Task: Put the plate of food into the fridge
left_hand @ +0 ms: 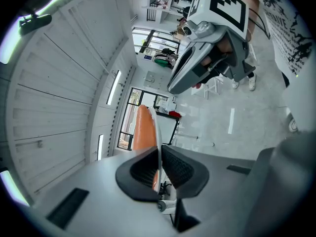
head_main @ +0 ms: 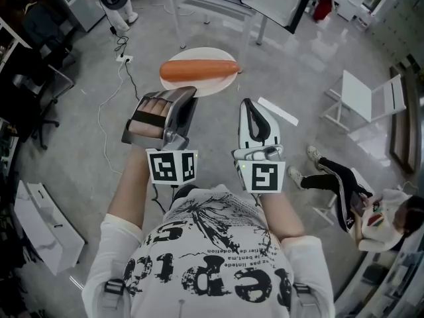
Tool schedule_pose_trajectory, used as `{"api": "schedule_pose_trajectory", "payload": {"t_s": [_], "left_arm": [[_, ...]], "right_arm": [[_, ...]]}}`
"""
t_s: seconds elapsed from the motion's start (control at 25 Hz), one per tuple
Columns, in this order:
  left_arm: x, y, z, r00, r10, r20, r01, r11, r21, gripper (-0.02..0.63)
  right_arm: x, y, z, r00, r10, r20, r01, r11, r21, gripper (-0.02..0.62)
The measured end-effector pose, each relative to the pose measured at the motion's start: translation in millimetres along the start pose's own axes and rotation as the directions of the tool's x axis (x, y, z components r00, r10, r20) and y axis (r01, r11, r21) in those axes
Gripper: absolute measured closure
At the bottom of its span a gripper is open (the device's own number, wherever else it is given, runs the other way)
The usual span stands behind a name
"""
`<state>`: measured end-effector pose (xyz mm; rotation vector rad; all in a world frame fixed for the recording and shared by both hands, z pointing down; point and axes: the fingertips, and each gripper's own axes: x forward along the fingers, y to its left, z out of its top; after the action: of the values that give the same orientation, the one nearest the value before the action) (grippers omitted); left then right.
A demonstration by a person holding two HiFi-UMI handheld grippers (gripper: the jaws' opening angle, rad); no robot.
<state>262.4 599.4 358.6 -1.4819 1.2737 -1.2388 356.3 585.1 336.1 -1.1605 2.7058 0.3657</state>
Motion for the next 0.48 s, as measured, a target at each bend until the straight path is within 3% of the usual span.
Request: {"api": "schedule_pose_trajectory", "payload": {"t_s": [0.48], "left_arm": [[14.8,-0.6,-6.5,0.999,-0.029,-0.02,0.028,0.999,-0.023,0.581]], "right_arm": [[14.3,-11.1,-24.7,0.998,0.015,-0.059,-0.013,1.0,0.025,0.594]]}}
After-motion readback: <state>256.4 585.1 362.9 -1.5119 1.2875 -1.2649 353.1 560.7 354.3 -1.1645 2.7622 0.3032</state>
